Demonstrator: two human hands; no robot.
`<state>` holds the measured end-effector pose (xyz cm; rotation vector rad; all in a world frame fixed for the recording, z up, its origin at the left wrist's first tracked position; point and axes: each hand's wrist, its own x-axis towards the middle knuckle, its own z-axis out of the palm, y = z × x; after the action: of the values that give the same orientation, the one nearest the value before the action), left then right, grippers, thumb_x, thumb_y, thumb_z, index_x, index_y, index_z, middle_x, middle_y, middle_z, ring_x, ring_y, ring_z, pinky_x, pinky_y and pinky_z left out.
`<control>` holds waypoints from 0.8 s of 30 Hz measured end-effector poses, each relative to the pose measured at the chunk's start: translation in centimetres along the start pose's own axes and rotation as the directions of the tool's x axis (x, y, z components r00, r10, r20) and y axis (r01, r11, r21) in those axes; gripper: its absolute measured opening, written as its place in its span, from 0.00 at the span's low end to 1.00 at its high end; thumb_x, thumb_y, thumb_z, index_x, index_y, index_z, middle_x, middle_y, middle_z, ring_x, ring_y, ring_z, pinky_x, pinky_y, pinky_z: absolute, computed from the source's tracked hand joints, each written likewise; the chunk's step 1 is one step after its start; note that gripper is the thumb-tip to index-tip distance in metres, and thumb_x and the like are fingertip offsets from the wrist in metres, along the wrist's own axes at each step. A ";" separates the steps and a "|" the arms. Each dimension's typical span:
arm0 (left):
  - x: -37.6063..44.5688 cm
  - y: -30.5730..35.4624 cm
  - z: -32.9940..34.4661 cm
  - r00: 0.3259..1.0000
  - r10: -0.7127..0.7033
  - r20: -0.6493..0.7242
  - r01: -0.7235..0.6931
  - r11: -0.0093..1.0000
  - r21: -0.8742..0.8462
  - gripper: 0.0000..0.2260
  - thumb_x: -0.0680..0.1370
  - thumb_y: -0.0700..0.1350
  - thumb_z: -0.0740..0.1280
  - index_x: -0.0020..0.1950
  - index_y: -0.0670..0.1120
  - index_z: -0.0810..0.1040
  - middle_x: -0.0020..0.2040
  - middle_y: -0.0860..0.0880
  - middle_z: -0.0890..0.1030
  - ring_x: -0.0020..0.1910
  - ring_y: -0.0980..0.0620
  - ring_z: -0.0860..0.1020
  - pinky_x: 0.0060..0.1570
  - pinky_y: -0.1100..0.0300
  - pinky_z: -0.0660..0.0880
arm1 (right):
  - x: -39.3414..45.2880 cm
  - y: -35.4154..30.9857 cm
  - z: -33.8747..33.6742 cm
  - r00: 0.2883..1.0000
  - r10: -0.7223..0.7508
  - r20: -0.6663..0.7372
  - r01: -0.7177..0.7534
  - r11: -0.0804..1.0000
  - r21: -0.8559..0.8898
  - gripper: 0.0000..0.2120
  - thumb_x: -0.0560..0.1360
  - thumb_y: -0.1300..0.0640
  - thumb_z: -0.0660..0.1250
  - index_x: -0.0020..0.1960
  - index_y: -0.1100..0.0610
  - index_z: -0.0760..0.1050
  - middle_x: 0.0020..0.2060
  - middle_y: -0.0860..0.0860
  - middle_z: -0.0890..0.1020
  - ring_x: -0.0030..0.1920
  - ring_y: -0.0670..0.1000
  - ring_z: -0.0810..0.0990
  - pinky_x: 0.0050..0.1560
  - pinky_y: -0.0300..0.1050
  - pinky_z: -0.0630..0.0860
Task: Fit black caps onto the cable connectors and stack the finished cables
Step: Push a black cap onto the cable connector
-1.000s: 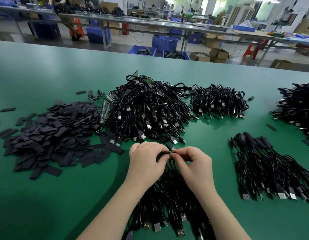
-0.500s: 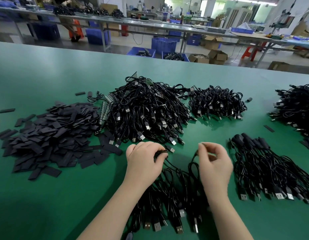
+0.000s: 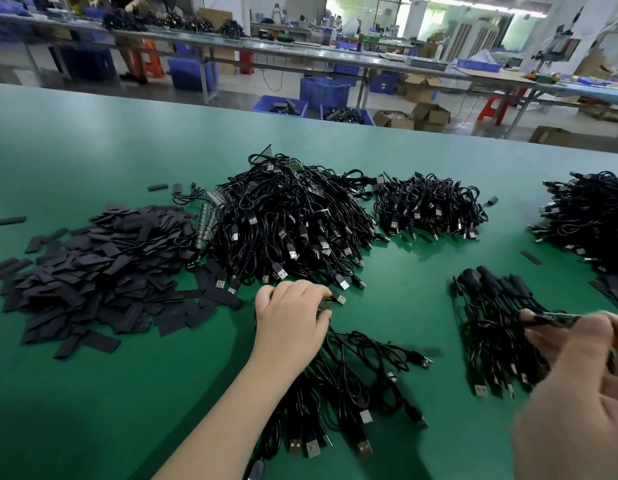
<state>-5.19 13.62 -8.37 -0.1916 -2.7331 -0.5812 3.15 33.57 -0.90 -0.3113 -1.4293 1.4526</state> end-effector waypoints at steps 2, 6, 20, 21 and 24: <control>-0.1 0.5 -0.4 0.995 0.096 -0.026 -0.095 0.995 0.016 0.14 0.77 0.51 0.67 0.63 0.57 0.76 0.58 0.60 0.78 0.62 0.56 0.74 0.60 0.58 0.53 | 0.1 -0.4 0.4 0.995 -0.065 0.072 0.062 0.997 0.046 0.15 0.77 0.44 0.68 0.53 0.55 0.74 0.48 0.54 0.80 0.42 0.54 0.83 0.46 0.41 0.81; 0.1 1.9 -0.8 0.908 0.347 0.235 -0.313 0.934 -0.172 0.18 0.82 0.54 0.54 0.70 0.57 0.72 0.63 0.61 0.77 0.65 0.59 0.71 0.64 0.54 0.55 | 1.1 0.0 1.5 0.967 -0.044 0.252 0.032 0.998 0.050 0.07 0.80 0.59 0.66 0.49 0.47 0.76 0.43 0.42 0.81 0.43 0.45 0.84 0.47 0.38 0.81; -0.4 4.2 -2.9 0.757 0.430 0.491 -0.415 0.898 -0.146 0.21 0.81 0.62 0.55 0.56 0.52 0.82 0.55 0.53 0.80 0.54 0.53 0.76 0.66 0.50 0.63 | 1.8 -2.0 7.6 0.871 -0.015 0.492 -0.012 0.999 0.053 0.05 0.77 0.57 0.71 0.45 0.47 0.80 0.38 0.44 0.84 0.38 0.47 0.83 0.41 0.38 0.78; -0.6 4.3 -3.7 0.760 0.455 0.464 -0.392 0.891 -0.231 0.17 0.80 0.61 0.59 0.58 0.54 0.82 0.57 0.55 0.80 0.56 0.55 0.76 0.67 0.51 0.64 | 1.4 -2.3 8.0 0.851 -0.020 0.524 -0.024 0.997 0.077 0.06 0.77 0.58 0.72 0.45 0.47 0.80 0.38 0.45 0.84 0.38 0.48 0.84 0.41 0.38 0.79; -1.1 4.2 -7.0 0.754 0.527 0.392 -0.189 0.746 -0.638 0.08 0.76 0.54 0.69 0.51 0.54 0.84 0.53 0.60 0.83 0.53 0.63 0.79 0.61 0.58 0.74 | 0.2 -2.9 9.4 0.799 0.033 0.600 -0.171 0.969 0.175 0.07 0.77 0.58 0.71 0.44 0.46 0.81 0.38 0.47 0.84 0.39 0.49 0.85 0.42 0.38 0.80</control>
<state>-1.19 14.46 -1.18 -1.2192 -2.7961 -1.3845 -2.82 27.56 4.08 0.2454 -1.7331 1.8863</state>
